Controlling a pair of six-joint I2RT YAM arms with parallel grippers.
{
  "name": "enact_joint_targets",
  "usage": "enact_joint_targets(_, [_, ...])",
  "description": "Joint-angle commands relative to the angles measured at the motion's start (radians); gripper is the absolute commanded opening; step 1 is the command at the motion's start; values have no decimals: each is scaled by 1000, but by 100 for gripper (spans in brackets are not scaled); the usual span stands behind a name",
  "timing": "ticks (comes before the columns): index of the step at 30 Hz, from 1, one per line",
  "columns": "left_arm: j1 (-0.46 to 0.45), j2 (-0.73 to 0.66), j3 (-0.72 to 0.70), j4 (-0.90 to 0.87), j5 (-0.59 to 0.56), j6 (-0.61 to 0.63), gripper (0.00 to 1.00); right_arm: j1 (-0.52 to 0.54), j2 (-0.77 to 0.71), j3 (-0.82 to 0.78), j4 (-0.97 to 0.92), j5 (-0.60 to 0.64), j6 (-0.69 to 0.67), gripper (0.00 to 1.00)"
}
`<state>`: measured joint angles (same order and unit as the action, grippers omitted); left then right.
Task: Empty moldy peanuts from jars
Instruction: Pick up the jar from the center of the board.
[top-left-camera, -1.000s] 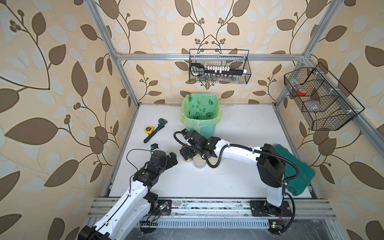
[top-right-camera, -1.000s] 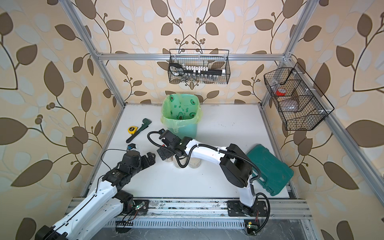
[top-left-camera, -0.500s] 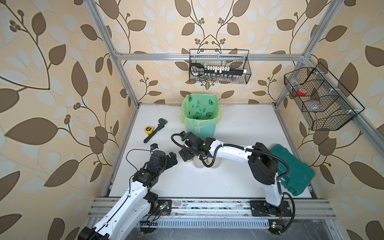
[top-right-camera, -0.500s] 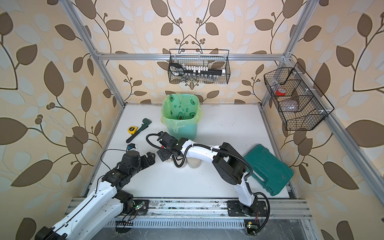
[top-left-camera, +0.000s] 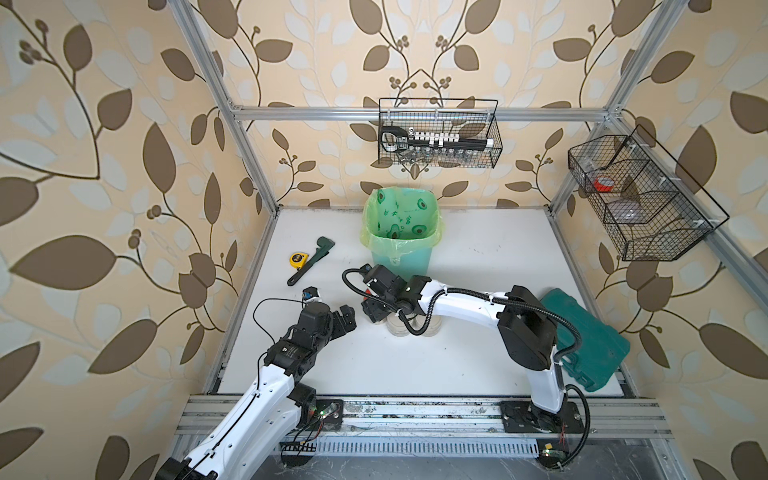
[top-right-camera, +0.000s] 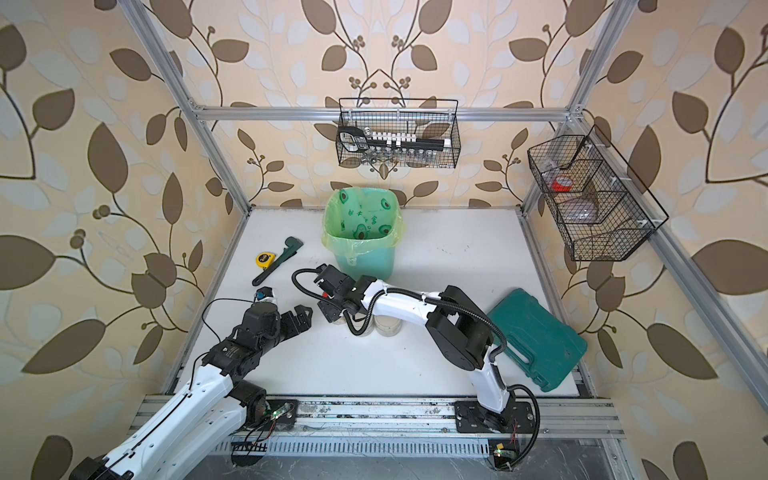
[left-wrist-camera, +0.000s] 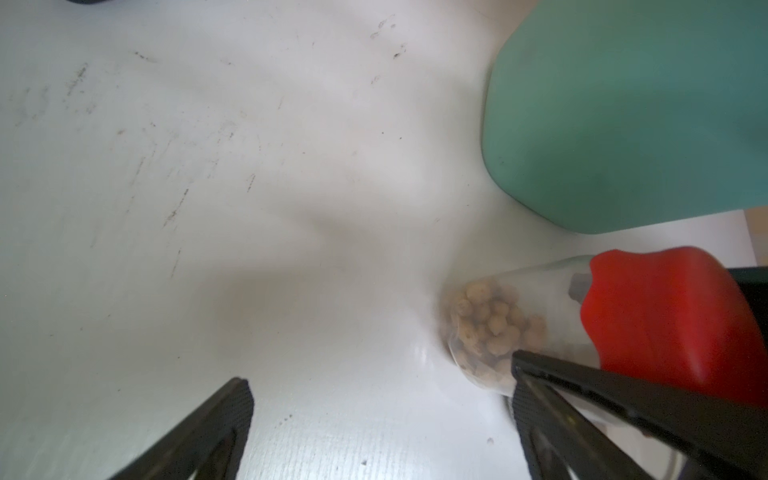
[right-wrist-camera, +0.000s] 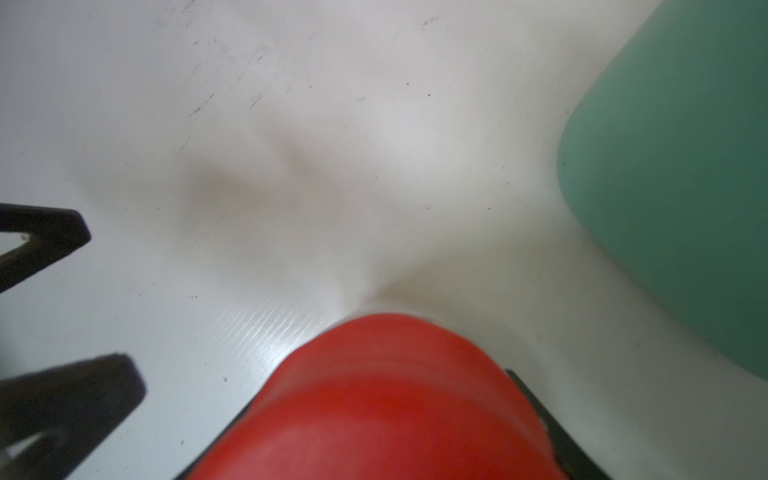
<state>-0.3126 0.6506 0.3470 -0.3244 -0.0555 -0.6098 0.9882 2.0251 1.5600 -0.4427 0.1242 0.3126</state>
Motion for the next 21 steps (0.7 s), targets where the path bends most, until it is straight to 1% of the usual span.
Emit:
enact_joint_targets(1, [7, -20, -15, 58, 70, 55, 99, 2, -104, 25, -37, -32, -11, 52])
enact_joint_targets(4, [6, -44, -30, 111, 154, 94, 99, -15, -181, 16, -67, -85, -14, 51])
enact_joint_targets(6, [5, -73, -42, 143, 189, 94, 99, -36, -244, -12, -77, -124, -12, 51])
enact_joint_targets(10, [4, -114, -53, 212, 253, 83, 99, -99, -401, -110, -82, -216, -2, 51])
enact_joint_targets(12, [1, -114, -49, 252, 305, 83, 99, -125, -476, -155, -104, -234, -10, 51])
enact_joint_targets(13, [0, -111, -50, 290, 349, 75, 96, -141, -512, -177, -122, -240, -15, 51])
enact_joint_targets(15, [-3, -101, -77, 420, 434, 3, 94, -183, -584, -224, -148, -270, -19, 50])
enact_joint_targets(17, [-6, -69, -92, 558, 484, -85, 94, -254, -654, -278, -168, -344, -21, 50])
enact_joint_targets(19, [-20, -25, -43, 581, 525, -73, 94, -315, -714, -317, -196, -395, -32, 50])
enact_joint_targets(21, [-48, 23, 33, 534, 557, -10, 97, -361, -760, -335, -238, -408, -47, 50])
